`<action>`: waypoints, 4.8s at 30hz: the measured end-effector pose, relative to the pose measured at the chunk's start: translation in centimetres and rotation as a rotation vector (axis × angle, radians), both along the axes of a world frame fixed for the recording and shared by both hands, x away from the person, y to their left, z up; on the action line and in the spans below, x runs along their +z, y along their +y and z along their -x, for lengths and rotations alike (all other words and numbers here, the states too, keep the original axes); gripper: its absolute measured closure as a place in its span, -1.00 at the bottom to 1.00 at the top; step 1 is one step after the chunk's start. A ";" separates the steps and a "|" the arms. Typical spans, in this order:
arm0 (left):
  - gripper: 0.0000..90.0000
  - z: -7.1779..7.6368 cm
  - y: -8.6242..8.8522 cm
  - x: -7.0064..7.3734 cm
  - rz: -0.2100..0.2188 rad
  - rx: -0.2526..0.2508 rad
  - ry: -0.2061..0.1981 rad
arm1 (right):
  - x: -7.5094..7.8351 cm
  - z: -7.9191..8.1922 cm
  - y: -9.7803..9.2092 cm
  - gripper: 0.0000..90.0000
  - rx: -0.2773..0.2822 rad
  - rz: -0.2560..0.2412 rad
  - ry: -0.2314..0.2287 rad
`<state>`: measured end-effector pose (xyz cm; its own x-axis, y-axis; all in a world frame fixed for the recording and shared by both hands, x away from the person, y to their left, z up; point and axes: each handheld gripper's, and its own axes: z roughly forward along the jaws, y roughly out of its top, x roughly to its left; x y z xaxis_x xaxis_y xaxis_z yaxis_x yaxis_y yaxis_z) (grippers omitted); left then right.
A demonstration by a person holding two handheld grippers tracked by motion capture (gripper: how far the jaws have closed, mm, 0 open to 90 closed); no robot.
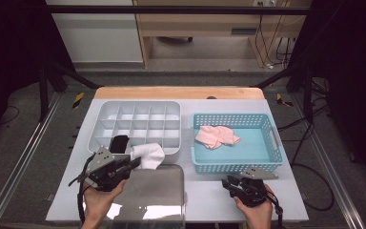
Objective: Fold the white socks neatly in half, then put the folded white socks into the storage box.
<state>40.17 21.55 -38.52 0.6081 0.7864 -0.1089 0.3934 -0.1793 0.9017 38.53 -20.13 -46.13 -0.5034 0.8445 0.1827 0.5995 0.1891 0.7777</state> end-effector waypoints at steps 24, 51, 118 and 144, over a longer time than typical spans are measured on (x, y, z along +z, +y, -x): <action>0.72 -4.7 2.9 1.0 -0.033 0.118 0.042 | -0.1 -0.1 -0.5 0.32 -0.031 0.018 0.009; 0.73 -8.9 2.5 -1.8 -0.238 0.145 0.204 | -0.7 -0.9 -0.2 0.33 -0.014 0.039 0.061; 0.57 -12.5 -0.8 -3.8 -0.386 0.121 0.322 | -1.0 -1.2 -0.2 0.27 0.003 0.029 0.098; 0.86 -11.9 -0.8 -3.6 -0.363 0.086 0.284 | -0.8 -1.1 -0.1 0.38 0.010 0.028 0.086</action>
